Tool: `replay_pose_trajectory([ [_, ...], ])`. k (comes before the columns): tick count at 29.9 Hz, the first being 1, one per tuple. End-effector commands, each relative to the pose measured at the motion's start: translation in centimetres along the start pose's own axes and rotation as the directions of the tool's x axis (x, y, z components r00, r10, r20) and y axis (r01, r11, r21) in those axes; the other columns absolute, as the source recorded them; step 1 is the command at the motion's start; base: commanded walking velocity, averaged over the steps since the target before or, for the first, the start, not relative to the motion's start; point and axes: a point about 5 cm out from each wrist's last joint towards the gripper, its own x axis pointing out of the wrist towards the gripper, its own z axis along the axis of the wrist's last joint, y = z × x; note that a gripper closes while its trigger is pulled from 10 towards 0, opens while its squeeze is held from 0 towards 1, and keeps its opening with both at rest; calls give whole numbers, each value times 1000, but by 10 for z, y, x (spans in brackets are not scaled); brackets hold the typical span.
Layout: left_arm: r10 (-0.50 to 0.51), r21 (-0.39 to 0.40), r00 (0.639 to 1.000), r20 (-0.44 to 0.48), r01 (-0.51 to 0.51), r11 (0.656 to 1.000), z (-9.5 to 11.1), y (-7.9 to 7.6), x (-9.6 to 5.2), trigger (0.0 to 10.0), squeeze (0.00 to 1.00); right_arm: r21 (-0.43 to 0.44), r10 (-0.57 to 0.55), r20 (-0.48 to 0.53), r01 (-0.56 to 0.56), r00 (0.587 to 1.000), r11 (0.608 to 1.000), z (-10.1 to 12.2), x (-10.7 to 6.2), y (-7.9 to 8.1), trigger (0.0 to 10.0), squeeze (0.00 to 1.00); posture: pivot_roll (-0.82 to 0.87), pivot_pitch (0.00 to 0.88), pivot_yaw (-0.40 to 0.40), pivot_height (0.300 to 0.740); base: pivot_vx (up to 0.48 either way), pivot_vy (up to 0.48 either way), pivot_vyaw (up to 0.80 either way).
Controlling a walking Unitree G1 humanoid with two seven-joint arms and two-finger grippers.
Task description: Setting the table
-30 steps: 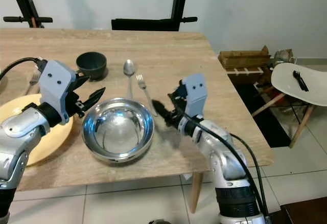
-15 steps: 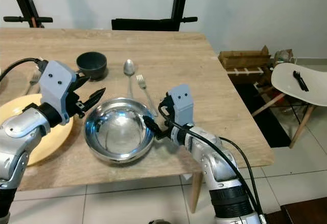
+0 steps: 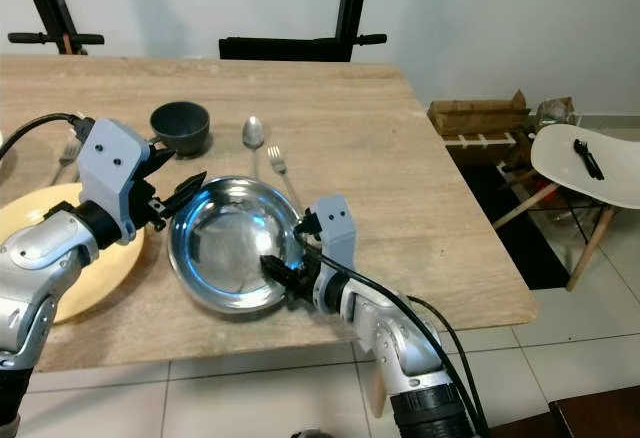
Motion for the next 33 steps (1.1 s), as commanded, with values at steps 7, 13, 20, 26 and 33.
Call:
replay_pose_trajectory([
  [7, -19, 9, 1000, -13, 19, 1000, -4, -2, 2, 10000, 0, 48, -16, 17, 16, 1000, 999, -2, -2, -3, 0, 0, -55, 0, 20, 740, 0, 0, 0],
  [13, -20, 10, 1000, -14, 20, 1000, -4, -2, 2, 10000, 0, 67, -23, 36, 20, 999, 998, 1, -3, -5, 0, 0, -57, 0, 23, 740, 0, 0, 0],
  [20, -19, 9, 1000, -15, 19, 1000, -4, -2, 3, 10000, 0, 126, -46, 94, 34, 995, 991, 7, -5, -7, 0, 0, -57, 0, 22, 740, 0, 0, 0],
  [26, 146, -235, 987, 62, -128, 963, 6, 16, 4, 10000, 0, 214, -306, 251, 255, 918, 943, 27, -19, -32, 824, 0, -70, 5, 24, 740, 0, 0, 0],
  [33, 152, -336, 979, 139, -98, 937, 21, 30, -9, 10000, 0, 278, -434, 414, 343, 800, 897, 51, -40, -43, 10000, 0, -76, 9, 32, 740, 0, 0, 0],
])
